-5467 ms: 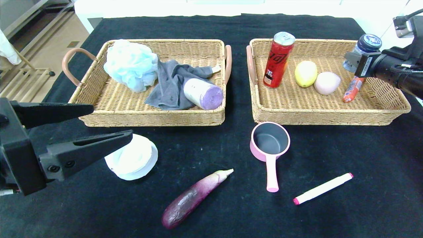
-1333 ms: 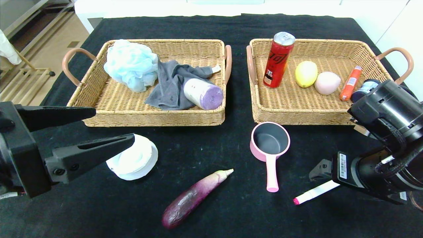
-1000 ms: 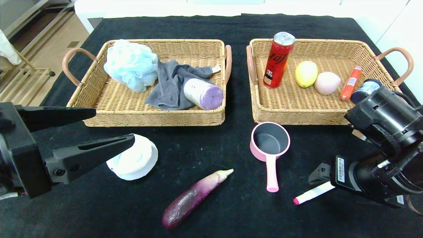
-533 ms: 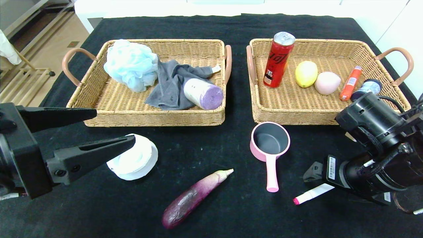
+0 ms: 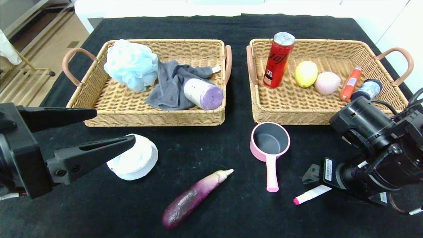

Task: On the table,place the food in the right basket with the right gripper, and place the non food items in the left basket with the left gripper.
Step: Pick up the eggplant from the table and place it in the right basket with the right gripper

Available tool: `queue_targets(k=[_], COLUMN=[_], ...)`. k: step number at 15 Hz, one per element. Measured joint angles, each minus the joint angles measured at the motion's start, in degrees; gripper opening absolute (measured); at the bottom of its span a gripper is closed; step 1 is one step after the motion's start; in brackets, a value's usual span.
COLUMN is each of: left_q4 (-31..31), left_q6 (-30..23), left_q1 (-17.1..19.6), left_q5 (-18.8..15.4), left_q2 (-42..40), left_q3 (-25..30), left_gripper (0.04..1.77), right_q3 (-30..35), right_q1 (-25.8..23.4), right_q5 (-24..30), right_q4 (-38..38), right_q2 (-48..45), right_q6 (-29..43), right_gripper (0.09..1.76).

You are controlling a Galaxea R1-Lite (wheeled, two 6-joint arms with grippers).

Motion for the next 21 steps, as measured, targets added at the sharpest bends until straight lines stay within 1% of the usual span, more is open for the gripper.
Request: queue_targets(k=[2, 3, 4, 7, 11, 12, 13, 21], left_q4=[0.00, 0.00, 0.00, -0.05, -0.05, -0.02, -0.02, -0.05], left_q6=[0.00, 0.00, 0.00, 0.00, 0.01, 0.01, 0.01, 0.00], left_q1=[0.00, 0.00, 0.00, 0.02, 0.00, 0.00, 0.00, 0.00], left_q5=[0.00, 0.00, -0.02, -0.02, 0.00, 0.00, 0.00, -0.02], left_q2=[0.00, 0.00, 0.00, 0.00, 0.00, 0.00, 0.00, 0.11], left_q3=[0.00, 0.00, 0.00, 0.00, 0.00, 0.00, 0.00, 0.16], left_gripper=[1.72, 1.72, 1.72, 1.72, 1.72, 1.72, 1.72, 1.72], right_q3=[-0.02, 0.02, 0.11, 0.33, 0.52, 0.52, 0.55, 0.46], right_q1=[-0.30, -0.35, -0.46, -0.46, -0.39, -0.38, -0.33, -0.33], right_q5=[0.30, 0.33, 0.23, 0.20, 0.39, 0.48, 0.54, 0.91], right_q4=[0.00, -0.02, 0.24, -0.49, -0.80, -0.90, -0.96, -1.05], right_q2=[0.15, 0.20, 0.26, 0.43, 0.39, 0.33, 0.26, -0.22], right_q6=[0.01, -0.05, 0.00, 0.00, -0.02, -0.02, 0.00, -0.24], right_gripper=[1.71, 1.68, 1.48, 1.08, 0.72, 0.42, 0.29, 0.29])
